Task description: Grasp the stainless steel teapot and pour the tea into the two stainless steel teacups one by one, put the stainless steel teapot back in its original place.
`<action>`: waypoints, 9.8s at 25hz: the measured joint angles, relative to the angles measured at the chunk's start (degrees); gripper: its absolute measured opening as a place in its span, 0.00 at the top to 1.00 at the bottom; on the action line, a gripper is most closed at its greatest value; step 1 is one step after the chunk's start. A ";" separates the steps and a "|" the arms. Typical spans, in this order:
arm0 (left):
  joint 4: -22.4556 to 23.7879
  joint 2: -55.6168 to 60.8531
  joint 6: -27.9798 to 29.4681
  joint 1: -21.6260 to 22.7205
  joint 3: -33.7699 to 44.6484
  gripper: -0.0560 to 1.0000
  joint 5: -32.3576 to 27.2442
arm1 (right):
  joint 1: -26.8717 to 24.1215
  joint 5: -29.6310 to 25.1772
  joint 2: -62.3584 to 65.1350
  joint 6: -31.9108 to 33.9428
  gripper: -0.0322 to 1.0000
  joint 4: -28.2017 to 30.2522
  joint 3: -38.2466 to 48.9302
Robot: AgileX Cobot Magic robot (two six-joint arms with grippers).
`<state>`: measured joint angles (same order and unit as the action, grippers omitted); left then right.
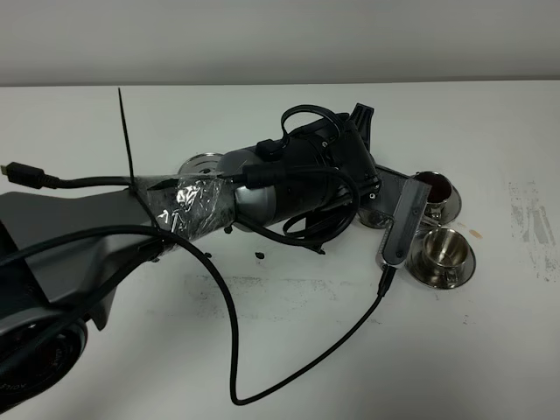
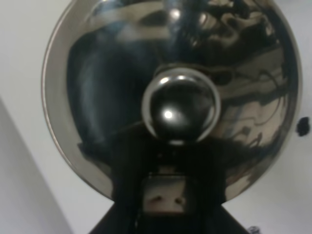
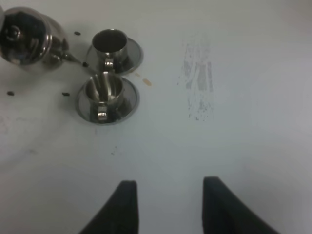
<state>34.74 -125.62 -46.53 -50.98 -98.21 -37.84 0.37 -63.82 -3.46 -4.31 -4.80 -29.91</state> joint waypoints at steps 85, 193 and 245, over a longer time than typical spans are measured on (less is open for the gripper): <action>30.50 -3.12 1.26 -6.01 -0.59 0.77 0.51 | 0.00 0.00 0.00 -0.05 0.67 0.00 0.00; -27.99 9.31 41.06 27.05 3.26 0.77 -9.21 | 0.00 0.00 0.00 -0.02 0.67 -0.05 0.00; -31.03 0.61 44.85 30.39 1.88 0.77 -8.05 | 0.00 0.00 0.00 -0.02 0.67 -0.05 0.00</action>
<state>3.71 -125.01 -1.68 -20.59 -96.32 -45.89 0.37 -63.82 -3.46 -4.33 -4.85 -29.91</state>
